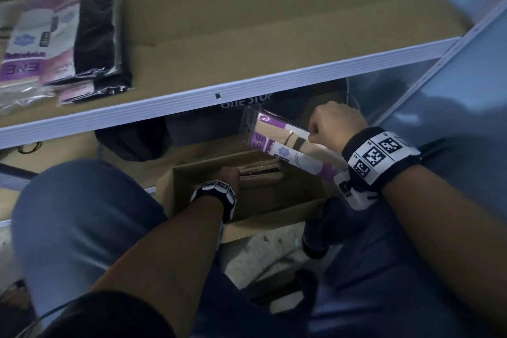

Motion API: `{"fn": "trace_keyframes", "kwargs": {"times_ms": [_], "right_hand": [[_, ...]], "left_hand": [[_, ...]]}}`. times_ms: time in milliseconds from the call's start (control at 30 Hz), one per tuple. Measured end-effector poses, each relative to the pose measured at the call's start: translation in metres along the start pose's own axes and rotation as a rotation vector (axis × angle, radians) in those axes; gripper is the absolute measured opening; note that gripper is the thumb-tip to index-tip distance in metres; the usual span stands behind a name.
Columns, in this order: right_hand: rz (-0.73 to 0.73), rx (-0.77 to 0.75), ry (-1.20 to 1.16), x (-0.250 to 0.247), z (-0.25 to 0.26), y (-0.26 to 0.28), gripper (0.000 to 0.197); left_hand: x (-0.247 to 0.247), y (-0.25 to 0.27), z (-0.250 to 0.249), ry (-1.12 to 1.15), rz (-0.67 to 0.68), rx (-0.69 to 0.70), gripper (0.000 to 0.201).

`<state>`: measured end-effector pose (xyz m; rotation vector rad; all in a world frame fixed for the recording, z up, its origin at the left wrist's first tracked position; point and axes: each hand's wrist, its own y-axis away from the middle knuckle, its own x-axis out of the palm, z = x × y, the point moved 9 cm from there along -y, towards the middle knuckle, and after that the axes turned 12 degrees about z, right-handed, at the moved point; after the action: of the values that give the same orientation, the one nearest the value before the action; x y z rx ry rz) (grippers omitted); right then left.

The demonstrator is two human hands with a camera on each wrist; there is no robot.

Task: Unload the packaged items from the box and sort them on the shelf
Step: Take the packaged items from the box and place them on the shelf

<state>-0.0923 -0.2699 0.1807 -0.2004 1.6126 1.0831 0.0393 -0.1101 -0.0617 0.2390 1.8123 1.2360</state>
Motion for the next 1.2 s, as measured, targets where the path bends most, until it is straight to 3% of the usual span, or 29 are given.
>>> {"fn": "trace_keyframes", "kwargs": {"times_ms": [200, 333, 467, 700, 1200], "right_hand": [[0.052, -0.036, -0.058, 0.003, -0.002, -0.015, 0.012], [0.062, -0.084, -0.077, 0.001, 0.001, -0.023, 0.015], [0.055, -0.13, -0.103, -0.005, 0.008, -0.03, 0.017], [0.061, -0.144, -0.1, -0.006, 0.013, -0.035, 0.014], [0.012, -0.101, -0.064, -0.006, 0.01, -0.031, 0.014]], "left_hand": [[0.012, -0.051, 0.004, -0.002, 0.022, -0.015, 0.039], [0.005, -0.04, -0.003, -0.006, -0.031, 0.013, 0.059], [0.003, -0.036, -0.016, -0.159, -0.069, 0.093, 0.086], [-0.004, -0.037, -0.03, -0.253, -0.029, 0.037, 0.035], [-0.015, -0.007, -0.036, -0.293, -0.051, 0.046, 0.027]]}}
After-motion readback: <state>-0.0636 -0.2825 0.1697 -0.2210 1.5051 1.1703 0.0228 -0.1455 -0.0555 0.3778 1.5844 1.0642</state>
